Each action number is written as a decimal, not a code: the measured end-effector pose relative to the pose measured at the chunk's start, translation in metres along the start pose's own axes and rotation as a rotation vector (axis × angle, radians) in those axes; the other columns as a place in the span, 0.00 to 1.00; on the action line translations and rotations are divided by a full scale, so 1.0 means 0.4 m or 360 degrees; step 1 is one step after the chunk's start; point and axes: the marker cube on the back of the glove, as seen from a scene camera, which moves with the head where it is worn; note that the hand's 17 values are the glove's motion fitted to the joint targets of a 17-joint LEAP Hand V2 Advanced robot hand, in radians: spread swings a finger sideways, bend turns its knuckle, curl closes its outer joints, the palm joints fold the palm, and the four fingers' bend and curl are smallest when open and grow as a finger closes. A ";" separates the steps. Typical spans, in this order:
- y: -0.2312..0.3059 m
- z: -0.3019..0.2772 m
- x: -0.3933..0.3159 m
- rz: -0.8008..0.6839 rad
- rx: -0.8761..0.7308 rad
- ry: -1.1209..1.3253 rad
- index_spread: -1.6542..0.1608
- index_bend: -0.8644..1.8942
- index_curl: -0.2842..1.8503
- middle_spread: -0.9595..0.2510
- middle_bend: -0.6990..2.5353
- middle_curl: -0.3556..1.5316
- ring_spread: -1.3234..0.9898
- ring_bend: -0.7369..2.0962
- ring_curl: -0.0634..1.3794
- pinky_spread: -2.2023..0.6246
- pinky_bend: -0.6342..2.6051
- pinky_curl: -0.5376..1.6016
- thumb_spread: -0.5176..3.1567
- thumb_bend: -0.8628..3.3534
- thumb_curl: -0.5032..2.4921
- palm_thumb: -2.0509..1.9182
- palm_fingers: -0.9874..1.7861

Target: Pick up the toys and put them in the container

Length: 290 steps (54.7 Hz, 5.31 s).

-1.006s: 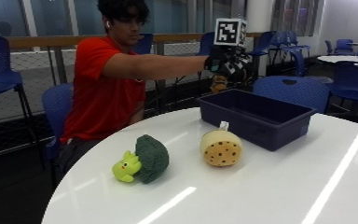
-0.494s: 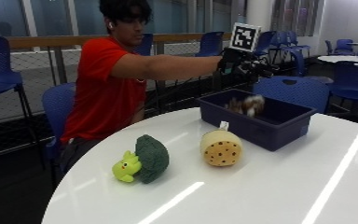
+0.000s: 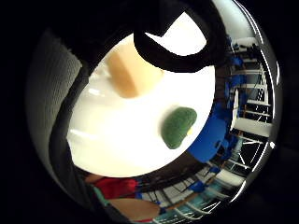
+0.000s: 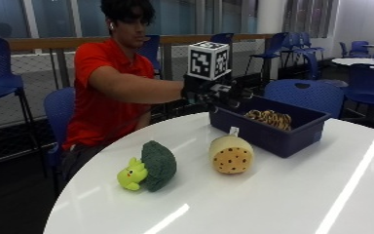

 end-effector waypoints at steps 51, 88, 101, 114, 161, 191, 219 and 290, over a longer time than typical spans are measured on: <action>0.210 0.246 0.571 0.0538 -0.0309 -0.0018 0.72 0.36 0.25 0.77 0.25 0.29 0.60 0.31 0.16 0.83 0.56 0.43 0.42 0.19 0.24 0.50 0.27; 0.211 0.272 0.506 0.0476 -0.0062 0.0017 0.69 0.40 0.24 0.52 0.37 0.38 0.39 0.63 0.37 0.64 0.53 0.42 0.42 0.26 0.36 0.68 0.67; 0.187 0.149 0.424 0.0435 -0.0013 -0.0026 0.68 0.41 0.27 0.45 0.38 0.41 0.36 0.62 0.39 0.63 0.51 0.42 0.36 0.26 0.40 0.70 0.68; 0.079 -0.047 0.231 0.0279 0.0131 -0.0028 0.67 0.41 0.31 0.42 0.38 0.45 0.34 0.62 0.40 0.63 0.51 0.43 0.33 0.26 0.44 0.70 0.67; -0.131 -0.216 -0.549 -0.0294 0.0220 0.0116 0.63 0.38 0.46 0.38 0.34 0.56 0.33 0.60 0.47 0.63 0.51 0.45 0.30 0.23 0.52 0.68 0.62; -0.133 -0.112 -0.219 -0.0216 0.0040 0.0022 0.71 0.35 0.29 0.73 0.25 0.44 0.56 0.36 0.33 0.80 0.58 0.45 0.43 0.18 0.36 0.49 0.26; -0.147 0.073 0.164 0.0272 -0.0143 -0.0005 0.71 0.36 0.25 0.76 0.26 0.36 0.61 0.32 0.27 0.83 0.56 0.42 0.41 0.18 0.27 0.49 0.28; -0.175 0.215 0.180 0.0357 -0.0098 0.0101 0.69 0.39 0.28 0.47 0.37 0.41 0.36 0.56 0.38 0.64 0.52 0.42 0.41 0.26 0.36 0.69 0.71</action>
